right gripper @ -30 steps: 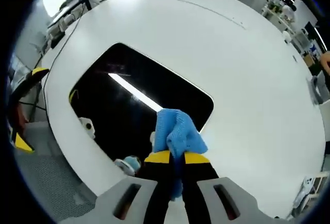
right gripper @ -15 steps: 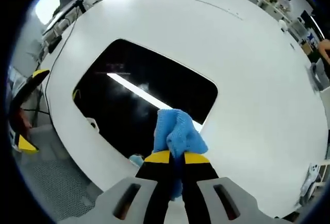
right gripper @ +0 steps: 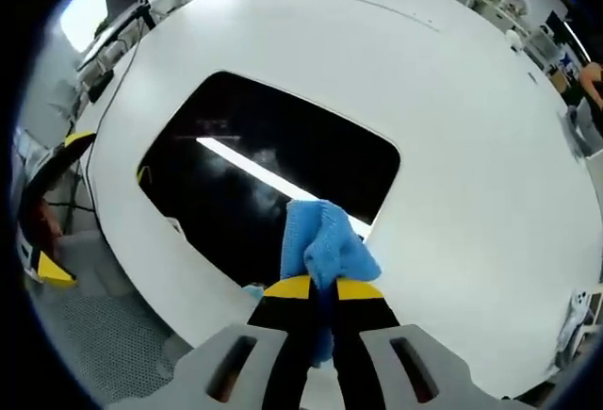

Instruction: Wipe the mirror surface with the cleaning cloth until all visible marks leave the cleaned area.

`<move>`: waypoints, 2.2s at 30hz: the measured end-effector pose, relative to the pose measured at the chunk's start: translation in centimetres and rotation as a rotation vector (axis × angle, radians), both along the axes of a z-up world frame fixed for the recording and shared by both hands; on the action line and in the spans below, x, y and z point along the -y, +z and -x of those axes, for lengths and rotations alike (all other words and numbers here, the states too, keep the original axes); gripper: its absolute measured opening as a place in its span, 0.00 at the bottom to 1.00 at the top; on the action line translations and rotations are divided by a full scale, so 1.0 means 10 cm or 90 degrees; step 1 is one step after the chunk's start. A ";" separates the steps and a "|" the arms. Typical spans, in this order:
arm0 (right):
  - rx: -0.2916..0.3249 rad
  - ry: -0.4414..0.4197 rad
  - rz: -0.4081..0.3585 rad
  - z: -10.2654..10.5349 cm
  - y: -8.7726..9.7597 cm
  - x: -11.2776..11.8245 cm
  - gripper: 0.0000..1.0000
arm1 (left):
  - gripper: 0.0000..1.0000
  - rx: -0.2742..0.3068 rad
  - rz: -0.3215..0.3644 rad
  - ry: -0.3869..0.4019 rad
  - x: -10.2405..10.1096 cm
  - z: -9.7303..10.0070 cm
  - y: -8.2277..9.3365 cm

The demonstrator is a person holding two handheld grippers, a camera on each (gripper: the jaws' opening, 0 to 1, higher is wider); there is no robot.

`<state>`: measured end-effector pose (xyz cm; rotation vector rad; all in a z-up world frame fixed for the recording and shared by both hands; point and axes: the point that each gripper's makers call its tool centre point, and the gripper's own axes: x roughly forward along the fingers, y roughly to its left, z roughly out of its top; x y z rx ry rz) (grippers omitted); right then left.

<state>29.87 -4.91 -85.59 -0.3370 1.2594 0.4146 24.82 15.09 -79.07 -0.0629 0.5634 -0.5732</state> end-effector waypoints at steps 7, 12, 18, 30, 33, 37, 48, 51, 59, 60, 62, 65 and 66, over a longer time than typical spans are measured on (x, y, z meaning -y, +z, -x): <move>0.002 0.000 -0.002 0.00 0.00 0.00 0.01 | 0.99 -0.007 0.012 -0.009 0.04 0.01 0.00; 0.004 -0.001 0.001 0.00 0.00 -0.01 0.01 | 0.99 -0.007 0.016 -0.005 0.03 0.01 0.00; -0.012 -0.007 0.009 -0.01 0.00 -0.02 0.01 | 0.99 -0.003 0.015 0.000 0.01 0.00 0.00; -0.031 -0.002 0.033 -0.01 0.00 -0.02 0.01 | 0.99 0.001 0.024 0.005 0.02 -0.01 0.02; -0.032 0.000 0.036 -0.01 -0.01 -0.02 0.01 | 0.99 0.005 0.022 0.005 0.01 -0.02 0.02; -0.032 0.002 0.040 0.00 0.00 -0.02 0.01 | 0.99 0.006 0.023 0.004 0.01 -0.02 0.03; -0.038 0.009 0.049 -0.01 -0.01 -0.03 0.01 | 0.99 0.008 0.029 0.008 0.01 -0.02 0.03; -0.038 0.010 0.047 -0.03 -0.03 -0.04 0.01 | 0.99 0.008 0.028 0.007 0.01 -0.02 0.03; -0.053 0.041 0.068 -0.05 -0.03 -0.07 0.01 | 0.99 0.007 0.025 0.003 0.02 -0.01 0.03; -0.054 0.042 0.069 -0.05 -0.03 -0.08 0.01 | 0.99 0.007 0.025 0.003 0.02 -0.01 0.03; -0.057 0.044 0.061 -0.07 -0.03 -0.12 0.01 | 0.99 0.007 0.024 0.003 0.02 -0.01 0.03; -0.059 0.052 0.064 -0.06 -0.03 -0.19 0.01 | 0.99 0.007 0.024 0.003 0.02 -0.01 0.03; -0.059 0.056 0.063 -0.04 -0.01 -0.23 0.01 | 0.99 0.008 0.024 0.003 0.02 -0.01 0.03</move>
